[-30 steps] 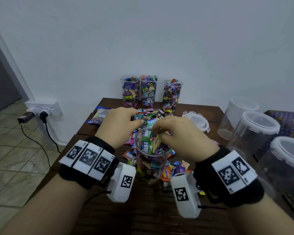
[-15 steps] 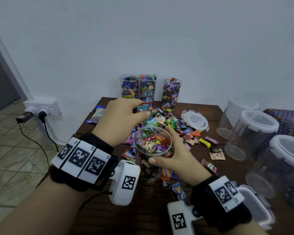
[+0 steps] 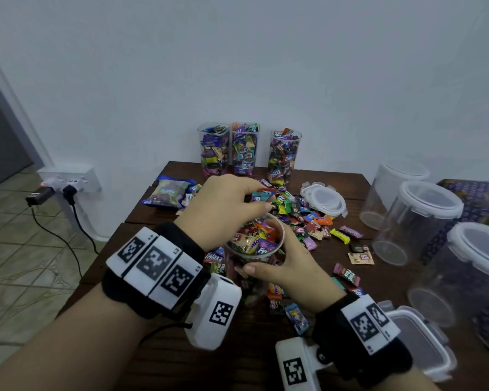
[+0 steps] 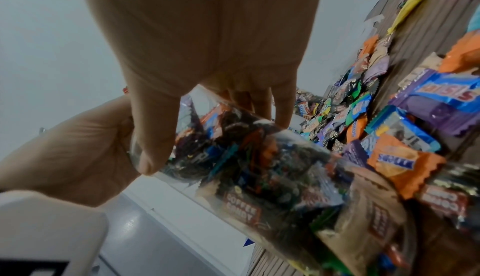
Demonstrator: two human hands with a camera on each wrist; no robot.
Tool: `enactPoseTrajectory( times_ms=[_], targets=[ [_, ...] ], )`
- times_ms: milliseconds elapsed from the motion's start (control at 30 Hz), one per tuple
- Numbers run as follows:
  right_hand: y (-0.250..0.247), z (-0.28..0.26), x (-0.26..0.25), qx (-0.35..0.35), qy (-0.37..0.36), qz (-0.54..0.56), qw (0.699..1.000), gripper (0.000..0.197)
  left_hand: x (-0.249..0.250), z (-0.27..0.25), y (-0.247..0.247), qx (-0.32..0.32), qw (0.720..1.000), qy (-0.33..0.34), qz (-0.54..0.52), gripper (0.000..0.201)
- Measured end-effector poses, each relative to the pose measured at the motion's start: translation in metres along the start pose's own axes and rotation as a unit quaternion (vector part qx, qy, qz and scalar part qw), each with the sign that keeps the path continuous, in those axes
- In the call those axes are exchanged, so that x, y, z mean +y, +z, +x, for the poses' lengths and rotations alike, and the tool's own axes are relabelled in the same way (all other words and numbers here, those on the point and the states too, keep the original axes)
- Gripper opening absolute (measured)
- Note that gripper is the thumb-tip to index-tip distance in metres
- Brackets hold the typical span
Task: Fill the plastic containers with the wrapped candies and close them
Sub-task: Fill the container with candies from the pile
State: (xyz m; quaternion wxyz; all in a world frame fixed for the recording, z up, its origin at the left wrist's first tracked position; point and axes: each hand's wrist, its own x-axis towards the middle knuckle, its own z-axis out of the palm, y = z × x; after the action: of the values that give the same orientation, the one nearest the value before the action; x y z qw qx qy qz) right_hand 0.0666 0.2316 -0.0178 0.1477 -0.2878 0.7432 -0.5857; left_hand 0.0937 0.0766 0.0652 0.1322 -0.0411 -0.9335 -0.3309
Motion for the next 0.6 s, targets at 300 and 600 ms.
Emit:
enactPoseTrajectory(
  times_ms=[300,600],
  targets=[
    [0.000,0.001,0.003,0.000,-0.005,-0.002,1.000,0.063,-0.002,-0.006,0.003,-0.106,0.994,-0.016,-0.038,0.033],
    [0.001,0.003,0.007,0.008,0.000,-0.009,1.000,0.064,0.004,-0.005,-0.010,-0.036,0.988,-0.011,0.147,0.025]
  ],
)
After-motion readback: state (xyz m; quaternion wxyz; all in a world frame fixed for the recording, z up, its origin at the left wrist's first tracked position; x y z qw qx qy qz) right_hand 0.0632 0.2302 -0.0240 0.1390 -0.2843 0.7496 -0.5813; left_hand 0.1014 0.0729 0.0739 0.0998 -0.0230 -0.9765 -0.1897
